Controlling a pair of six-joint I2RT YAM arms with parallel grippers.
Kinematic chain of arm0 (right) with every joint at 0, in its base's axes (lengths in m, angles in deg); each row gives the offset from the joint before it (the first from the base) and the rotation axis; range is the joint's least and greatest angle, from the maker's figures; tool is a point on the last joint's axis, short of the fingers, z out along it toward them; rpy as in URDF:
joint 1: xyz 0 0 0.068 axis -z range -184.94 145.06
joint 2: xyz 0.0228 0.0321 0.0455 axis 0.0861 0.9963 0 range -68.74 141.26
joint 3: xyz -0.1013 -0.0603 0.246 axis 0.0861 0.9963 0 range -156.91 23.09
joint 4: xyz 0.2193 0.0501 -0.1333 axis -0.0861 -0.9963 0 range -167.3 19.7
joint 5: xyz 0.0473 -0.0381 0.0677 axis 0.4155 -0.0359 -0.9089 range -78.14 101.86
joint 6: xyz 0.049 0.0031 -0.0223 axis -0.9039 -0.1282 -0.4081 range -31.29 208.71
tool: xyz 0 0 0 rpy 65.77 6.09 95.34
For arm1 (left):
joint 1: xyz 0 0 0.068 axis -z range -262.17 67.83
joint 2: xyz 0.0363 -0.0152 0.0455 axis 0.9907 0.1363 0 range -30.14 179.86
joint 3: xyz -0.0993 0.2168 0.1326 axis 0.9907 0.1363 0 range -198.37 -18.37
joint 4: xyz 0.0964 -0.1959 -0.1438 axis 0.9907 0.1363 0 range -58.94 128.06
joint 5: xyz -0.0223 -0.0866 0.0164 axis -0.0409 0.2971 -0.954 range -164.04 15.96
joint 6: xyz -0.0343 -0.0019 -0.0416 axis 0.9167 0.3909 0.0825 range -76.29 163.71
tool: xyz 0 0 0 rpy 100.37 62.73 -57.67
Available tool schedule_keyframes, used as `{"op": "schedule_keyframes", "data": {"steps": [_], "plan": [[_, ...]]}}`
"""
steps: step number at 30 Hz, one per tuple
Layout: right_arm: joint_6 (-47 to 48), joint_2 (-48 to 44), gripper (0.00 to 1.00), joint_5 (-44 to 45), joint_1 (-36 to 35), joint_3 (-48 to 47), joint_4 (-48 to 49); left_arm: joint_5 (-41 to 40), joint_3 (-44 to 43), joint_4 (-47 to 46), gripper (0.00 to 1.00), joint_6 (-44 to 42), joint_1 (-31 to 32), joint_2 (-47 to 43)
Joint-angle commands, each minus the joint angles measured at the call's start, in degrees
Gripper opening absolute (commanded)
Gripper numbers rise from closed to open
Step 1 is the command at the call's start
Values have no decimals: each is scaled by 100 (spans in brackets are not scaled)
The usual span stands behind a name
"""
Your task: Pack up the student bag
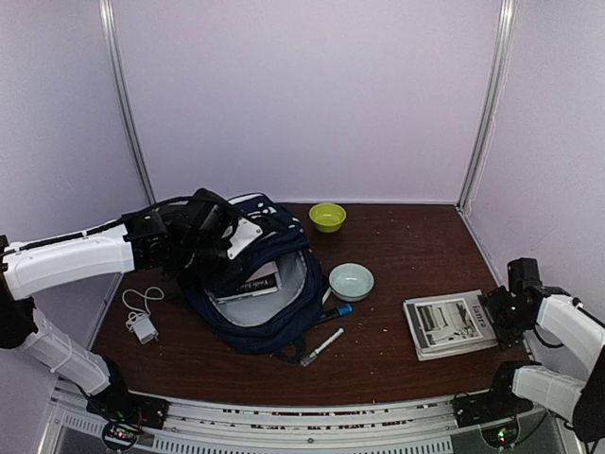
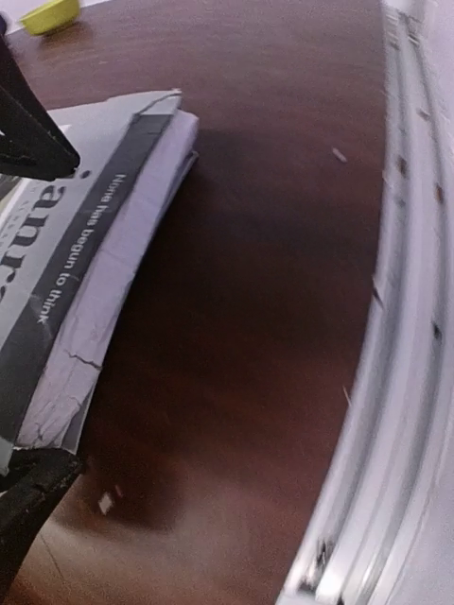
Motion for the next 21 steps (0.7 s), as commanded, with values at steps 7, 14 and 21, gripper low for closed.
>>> {"op": "schedule_keyframes", "data": {"steps": [7, 14, 21], "plan": [[2406, 2237, 98, -774, -1381, -1866, 1159, 387, -268, -639, 42, -53, 42, 40], [3114, 2090, 92, 145, -1546, -2469, 194, 1196, -742, -464, 71, -247, 421, -159], [3055, 1295, 96, 253, -1678, -2045, -430, 3040, -1207, -1828, 80, 86, 572, 687]]}}
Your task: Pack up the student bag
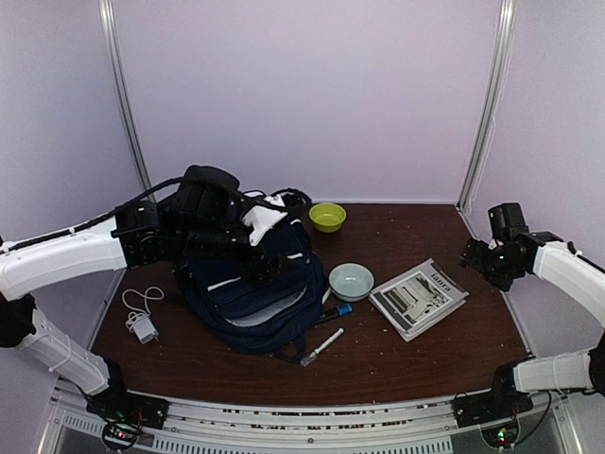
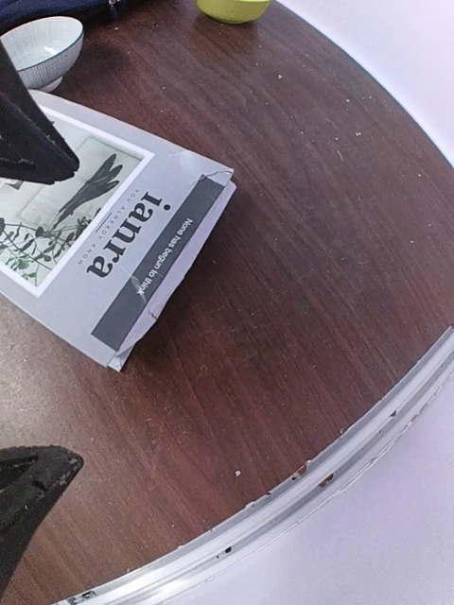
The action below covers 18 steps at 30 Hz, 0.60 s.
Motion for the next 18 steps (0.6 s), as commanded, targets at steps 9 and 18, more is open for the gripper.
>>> {"op": "schedule_keyframes", "data": {"steps": [9, 18], "plan": [[-689, 116, 86, -1382, -561, 1159, 561, 1353, -2211, -299, 72, 471, 237, 2676], [-896, 1102, 61, -2371, -561, 1418, 2052, 1177, -1902, -300, 75, 480, 265, 2554]]}}
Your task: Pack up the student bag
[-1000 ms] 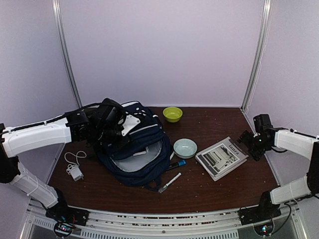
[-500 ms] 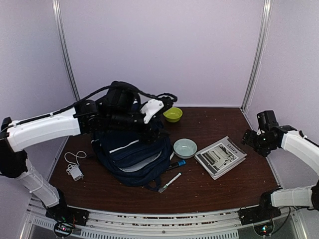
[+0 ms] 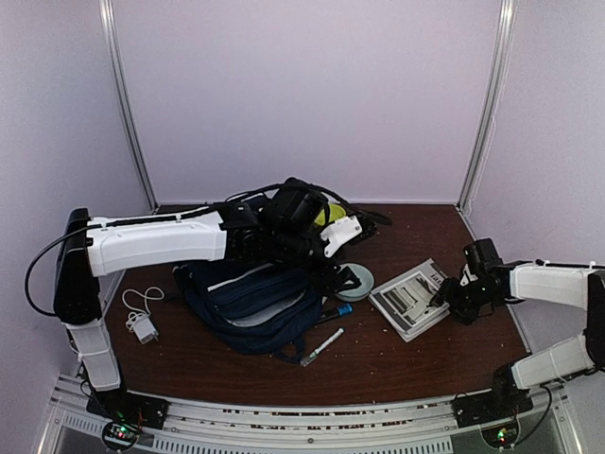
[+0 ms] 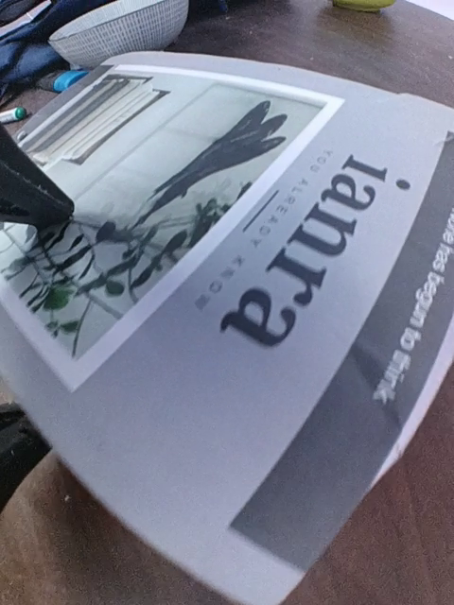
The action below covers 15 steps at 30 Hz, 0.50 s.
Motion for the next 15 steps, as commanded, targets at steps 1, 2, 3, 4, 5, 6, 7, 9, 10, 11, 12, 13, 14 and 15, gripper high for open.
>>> {"op": "schedule_keyframes", "data": {"steps": [1, 2, 3, 4, 5, 6, 7, 9, 10, 11, 12, 13, 14, 15], "plan": [[-160, 451, 57, -571, -28, -4, 896, -15, 114, -199, 75, 65, -9, -261], [-156, 506, 53, -583, -28, -9, 961, -25, 127, -199, 75, 65, -12, -280], [-150, 544, 47, -578, -28, 4, 1003, -48, 143, -199, 76, 70, -14, -291], [-139, 576, 40, -563, -21, 23, 1033, -60, 159, -204, 76, 73, -9, -300], [-117, 597, 33, -559, -15, 54, 1055, -91, 169, -200, 76, 69, -13, -303], [-71, 609, 26, -562, -11, 69, 1059, -110, 178, -199, 76, 67, -13, -303], [3, 610, 12, -540, -4, 65, 1023, -135, 193, -199, 76, 66, -13, -307], [143, 565, 0, -408, 5, 9, 850, -147, 221, -199, 76, 60, -13, -303], [220, 505, 0, -330, 2, -30, 753, -151, 227, -202, 77, 63, -13, -303], [308, 431, 0, -253, 1, -75, 651, -145, 233, -200, 76, 52, -13, -303], [411, 339, 0, -188, 6, -134, 527, -147, 233, -199, 77, 51, -13, -303], [504, 249, 0, -133, 7, -212, 412, -130, 234, -199, 77, 48, -13, -303], [595, 107, 0, -92, 11, -287, 294, -121, 240, -220, 77, 43, -13, -303], [681, 5, 0, -84, 15, -363, 173, -92, 242, -237, 77, 43, -13, -303]]}}
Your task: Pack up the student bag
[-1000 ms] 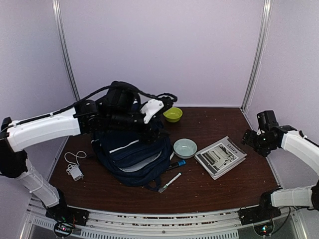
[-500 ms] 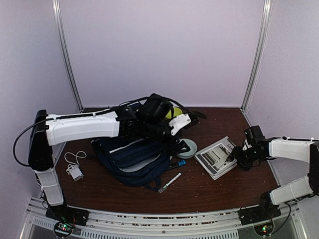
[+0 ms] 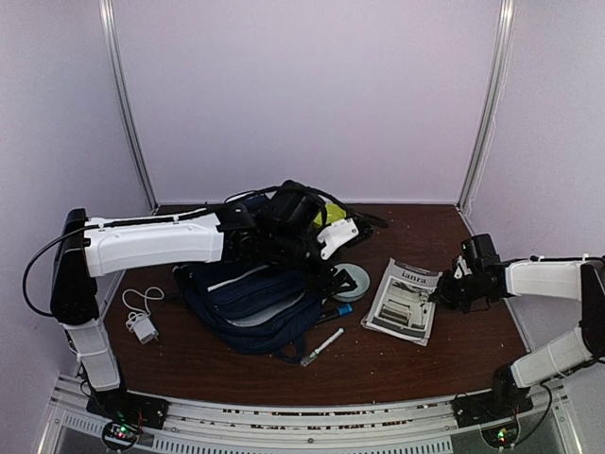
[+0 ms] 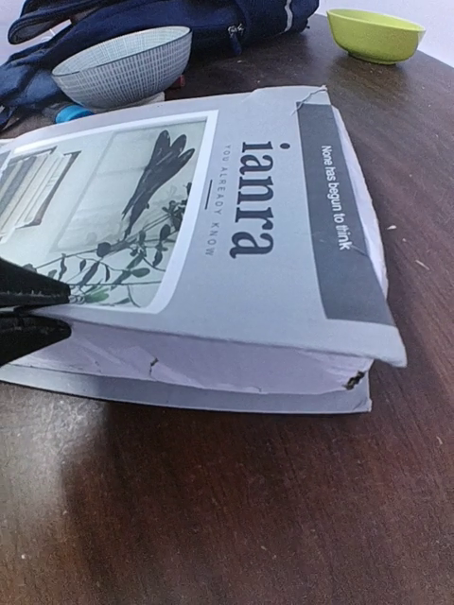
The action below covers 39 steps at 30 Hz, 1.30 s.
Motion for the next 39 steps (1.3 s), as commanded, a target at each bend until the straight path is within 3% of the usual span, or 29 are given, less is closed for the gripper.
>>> {"op": "schedule_keyframes", "data": {"steps": [1, 10, 12, 13, 20, 25, 34, 39], "plan": [[607, -475, 0, 380, 10, -341, -777, 45, 64, -261, 77, 27, -12, -200], [1624, -1775, 0, 590, -62, -1316, -1848, 223, 1, -397, 80, 299, -22, -429], [1887, -2079, 0, 609, -174, -1575, -1973, 289, 33, -450, 86, 410, -53, -625], [2011, -2220, 0, 644, -263, -1754, -2009, 397, 124, -575, 95, 513, -97, -768], [2433, -3051, 0, 531, -1706, -1918, -878, 1252, 783, -1778, 98, 1430, -508, -1474], [2616, -2873, 0, 732, -2837, -2266, -338, 2580, 1472, -3233, 98, 2020, -575, -1856], [2503, -2567, 0, 540, -3391, -2418, 292, 1296, 1833, -2935, 97, 2017, -584, -2261], [2467, -2462, 0, 398, -3541, -2409, 474, 1245, 1783, -3260, 85, 2146, -576, -2182]]}}
